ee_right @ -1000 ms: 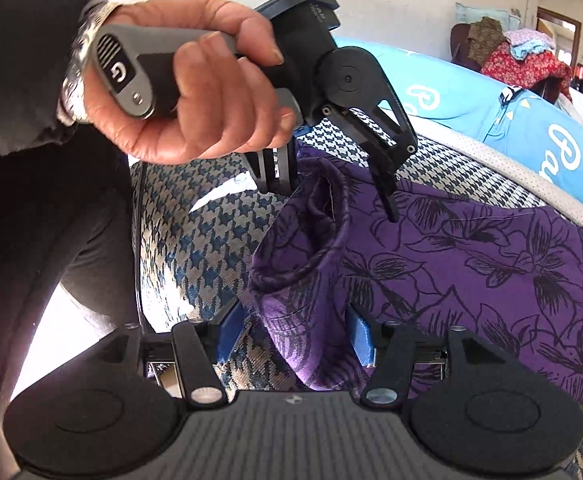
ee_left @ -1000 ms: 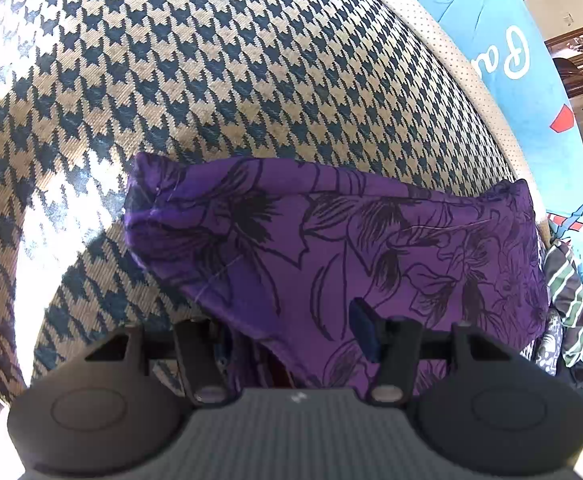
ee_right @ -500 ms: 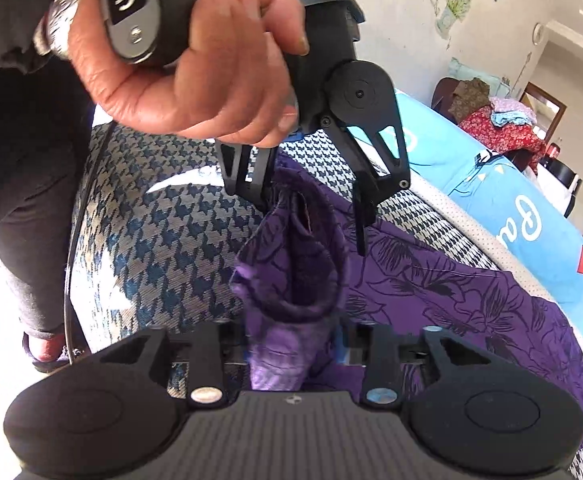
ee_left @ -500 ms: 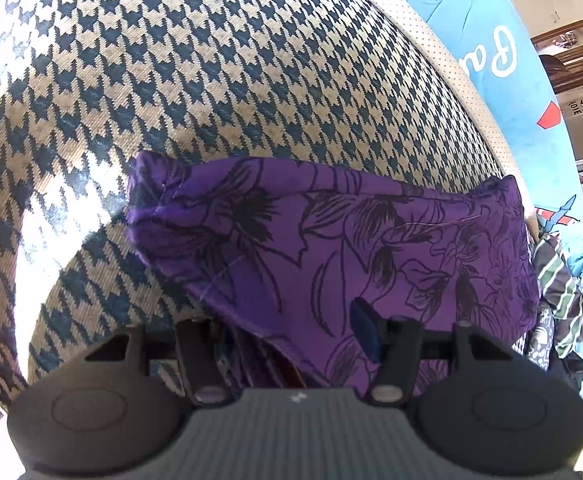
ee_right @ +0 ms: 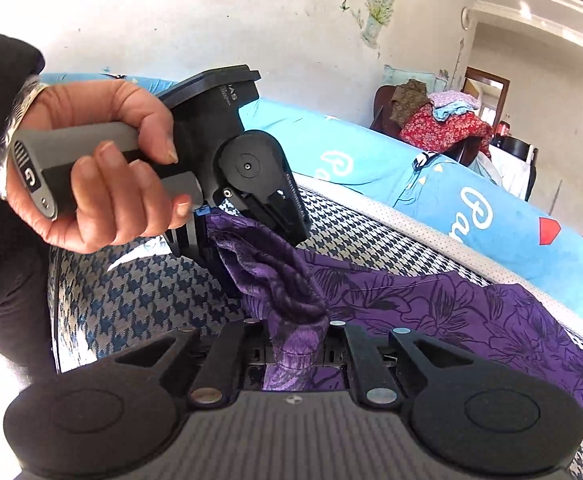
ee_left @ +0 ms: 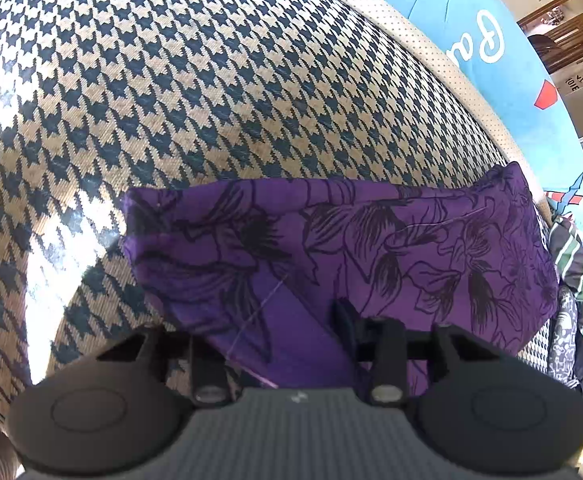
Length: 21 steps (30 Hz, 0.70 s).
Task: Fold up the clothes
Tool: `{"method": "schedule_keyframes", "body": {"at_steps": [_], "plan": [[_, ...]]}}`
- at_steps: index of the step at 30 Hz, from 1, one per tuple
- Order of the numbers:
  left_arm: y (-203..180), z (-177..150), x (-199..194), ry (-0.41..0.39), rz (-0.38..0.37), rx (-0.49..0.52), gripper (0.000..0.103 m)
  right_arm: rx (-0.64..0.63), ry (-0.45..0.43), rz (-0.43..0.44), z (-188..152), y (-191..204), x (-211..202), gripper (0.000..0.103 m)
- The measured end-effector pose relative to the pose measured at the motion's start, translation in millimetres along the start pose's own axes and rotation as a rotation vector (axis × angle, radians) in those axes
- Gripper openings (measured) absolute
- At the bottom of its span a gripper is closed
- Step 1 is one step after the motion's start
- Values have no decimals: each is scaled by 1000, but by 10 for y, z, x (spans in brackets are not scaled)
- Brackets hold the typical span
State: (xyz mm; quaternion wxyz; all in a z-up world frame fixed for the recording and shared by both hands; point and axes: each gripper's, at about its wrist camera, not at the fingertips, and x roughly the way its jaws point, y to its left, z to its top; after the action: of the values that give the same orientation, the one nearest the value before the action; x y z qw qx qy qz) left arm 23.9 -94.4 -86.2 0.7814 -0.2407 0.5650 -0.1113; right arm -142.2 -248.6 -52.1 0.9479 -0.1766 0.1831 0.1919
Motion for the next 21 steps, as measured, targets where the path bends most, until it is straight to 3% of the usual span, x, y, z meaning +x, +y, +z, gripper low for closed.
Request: {"method": "schedule_keyframes", "body": {"at_steps": [2,5,21], "plan": [[-67,-6,-29,-24,-5,10,18,15,-5,-2,12,-32,-12,8],[-167,-16,-72,-61,-12,26,15,23,-16,-11,27,-59,-34,8],[-1073,61,-160,-196,-53,193,15,86,-94,-164,89,-565,-260,8]]}}
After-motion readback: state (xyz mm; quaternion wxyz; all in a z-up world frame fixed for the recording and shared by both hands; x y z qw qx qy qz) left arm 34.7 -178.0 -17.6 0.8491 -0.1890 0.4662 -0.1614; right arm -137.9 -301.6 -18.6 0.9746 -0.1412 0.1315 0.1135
